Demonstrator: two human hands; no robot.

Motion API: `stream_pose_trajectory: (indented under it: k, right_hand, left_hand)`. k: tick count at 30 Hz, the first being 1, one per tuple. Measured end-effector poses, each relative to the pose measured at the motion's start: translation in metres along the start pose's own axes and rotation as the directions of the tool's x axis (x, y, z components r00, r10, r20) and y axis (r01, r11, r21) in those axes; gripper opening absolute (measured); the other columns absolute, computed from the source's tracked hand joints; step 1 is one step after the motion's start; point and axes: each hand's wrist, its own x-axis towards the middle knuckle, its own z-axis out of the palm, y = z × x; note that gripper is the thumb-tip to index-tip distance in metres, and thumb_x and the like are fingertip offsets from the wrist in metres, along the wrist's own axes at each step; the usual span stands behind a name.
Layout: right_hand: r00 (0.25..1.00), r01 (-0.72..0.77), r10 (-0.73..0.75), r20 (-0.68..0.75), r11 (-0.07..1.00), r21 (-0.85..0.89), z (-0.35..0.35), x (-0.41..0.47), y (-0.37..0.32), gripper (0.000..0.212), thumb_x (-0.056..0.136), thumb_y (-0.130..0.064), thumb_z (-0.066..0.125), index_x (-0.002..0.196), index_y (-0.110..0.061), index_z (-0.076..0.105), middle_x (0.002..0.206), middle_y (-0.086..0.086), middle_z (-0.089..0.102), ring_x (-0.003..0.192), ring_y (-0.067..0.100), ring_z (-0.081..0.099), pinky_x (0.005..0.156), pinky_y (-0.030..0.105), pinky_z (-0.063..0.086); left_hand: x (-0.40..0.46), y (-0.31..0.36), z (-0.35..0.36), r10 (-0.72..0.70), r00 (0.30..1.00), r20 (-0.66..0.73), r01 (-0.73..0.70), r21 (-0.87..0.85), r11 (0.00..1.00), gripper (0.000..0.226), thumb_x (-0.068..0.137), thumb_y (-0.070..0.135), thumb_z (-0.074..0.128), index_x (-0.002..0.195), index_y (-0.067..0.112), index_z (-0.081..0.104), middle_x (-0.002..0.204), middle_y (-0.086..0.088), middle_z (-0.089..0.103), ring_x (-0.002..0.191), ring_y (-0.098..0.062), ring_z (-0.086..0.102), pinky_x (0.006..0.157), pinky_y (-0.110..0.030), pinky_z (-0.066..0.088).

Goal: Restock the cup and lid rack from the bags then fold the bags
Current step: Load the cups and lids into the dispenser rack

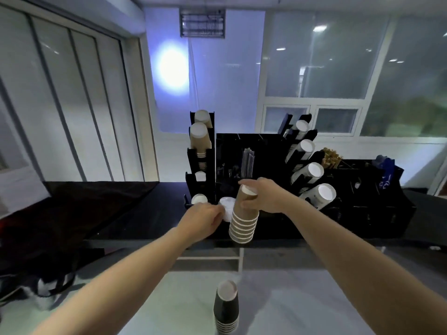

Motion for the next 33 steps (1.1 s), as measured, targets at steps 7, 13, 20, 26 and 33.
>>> stream_pose_trajectory:
  k: [7,13,20,26,33]
  right_hand:
    - [0.963,0.105,-0.092,-0.253,0.994,0.040,-0.070,0.058,-0.045,0.074,0.083,-0.049,0.072,0.149,-0.039,0.039,0.111,0.004,0.046,0.105,0.026,0.050,0.082,0.031,0.039]
    - [0.904,0.177,-0.119,-0.412,0.978,0.108,-0.068,0.100,-0.075,0.071,0.083,-0.048,0.066,0.147,-0.042,0.036,0.114,0.001,0.041,0.094,0.020,0.051,0.071,0.020,0.036]
    - [0.910,0.172,-0.127,-0.394,0.982,0.079,-0.029,0.151,-0.091,0.070,0.087,-0.040,0.068,0.150,-0.036,0.037,0.124,0.001,0.040,0.107,0.025,0.051,0.087,0.031,0.040]
    - [0.937,0.110,-0.090,-0.338,0.993,0.041,0.007,0.193,-0.086,0.071,0.085,-0.036,0.072,0.148,-0.034,0.039,0.123,0.002,0.041,0.111,0.030,0.054,0.086,0.032,0.043]
    - [0.950,0.031,-0.029,-0.310,1.000,0.003,0.022,0.228,-0.080,0.073,0.086,-0.043,0.073,0.149,-0.038,0.038,0.128,0.009,0.042,0.113,0.033,0.054,0.091,0.033,0.042]
  left_hand:
    - [0.032,-0.033,-0.060,-0.137,0.980,-0.142,0.143,0.030,0.989,0.038,0.103,0.030,0.044,0.078,0.009,0.063,0.085,-0.008,0.061,0.077,-0.032,0.060,0.063,-0.041,0.048]
    - [0.041,-0.071,-0.072,-0.273,0.961,-0.050,0.275,0.046,0.960,0.037,0.099,0.029,0.042,0.065,0.013,0.043,0.069,-0.003,0.047,0.070,-0.031,0.052,0.060,-0.037,0.035]
    - [0.039,-0.118,-0.049,-0.264,0.955,-0.136,0.272,0.045,0.961,0.040,0.102,0.025,0.046,0.068,0.006,0.055,0.072,-0.009,0.056,0.073,-0.034,0.057,0.061,-0.038,0.038]
    - [0.048,-0.159,-0.013,-0.118,0.972,-0.205,0.112,-0.041,0.993,0.031,0.101,0.028,0.047,0.125,0.017,0.063,0.125,0.000,0.063,0.111,-0.023,0.057,0.088,-0.040,0.051]
    - [0.058,-0.187,0.025,-0.105,0.981,-0.165,0.076,-0.172,0.982,0.056,0.092,0.024,0.048,0.148,0.021,0.049,0.145,0.005,0.056,0.137,-0.013,0.045,0.110,-0.033,0.039]
